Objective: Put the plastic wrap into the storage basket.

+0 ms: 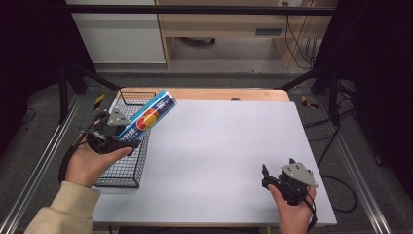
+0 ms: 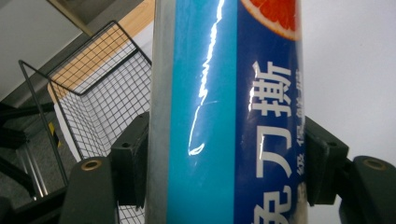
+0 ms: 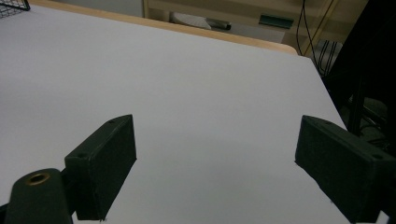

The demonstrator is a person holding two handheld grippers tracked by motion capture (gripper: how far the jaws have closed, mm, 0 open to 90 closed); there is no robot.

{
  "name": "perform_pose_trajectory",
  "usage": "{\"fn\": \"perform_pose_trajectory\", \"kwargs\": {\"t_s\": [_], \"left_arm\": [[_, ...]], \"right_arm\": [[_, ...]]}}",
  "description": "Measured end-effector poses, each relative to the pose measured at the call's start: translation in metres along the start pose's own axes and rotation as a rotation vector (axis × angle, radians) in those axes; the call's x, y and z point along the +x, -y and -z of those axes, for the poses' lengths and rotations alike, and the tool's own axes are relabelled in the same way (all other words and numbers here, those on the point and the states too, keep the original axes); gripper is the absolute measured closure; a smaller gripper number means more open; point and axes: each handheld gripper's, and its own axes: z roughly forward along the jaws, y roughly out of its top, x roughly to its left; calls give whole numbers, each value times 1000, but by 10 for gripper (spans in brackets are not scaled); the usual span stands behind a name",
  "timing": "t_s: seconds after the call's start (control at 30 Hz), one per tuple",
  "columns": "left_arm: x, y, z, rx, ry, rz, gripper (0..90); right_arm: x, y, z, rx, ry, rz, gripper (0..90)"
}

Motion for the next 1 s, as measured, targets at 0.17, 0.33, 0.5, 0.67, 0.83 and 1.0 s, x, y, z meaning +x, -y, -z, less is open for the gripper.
{"fn": "perform_pose_trajectory", "kwargs": {"t_s": [0.17, 0.33, 0.5, 0.67, 0.83, 1.0], "left_arm": [[9, 6, 0, 19, -28, 32, 318], [13, 11, 0, 54, -48, 49, 318], [12, 15, 0, 74, -71, 56, 319], [10, 20, -5, 106, -71, 65, 319], [8, 23, -9, 121, -68, 80, 319], [8, 24, -9, 128, -73, 98, 319]], "right_arm": [[0, 0, 0, 0, -4, 4, 126], [2, 0, -1, 1, -6, 7, 128], [5, 0, -1, 0, -9, 14, 129], [9, -1, -2, -1, -26, 28, 129], [9, -2, -2, -4, -37, 31, 129], [9, -2, -1, -4, -35, 29, 129]]}}
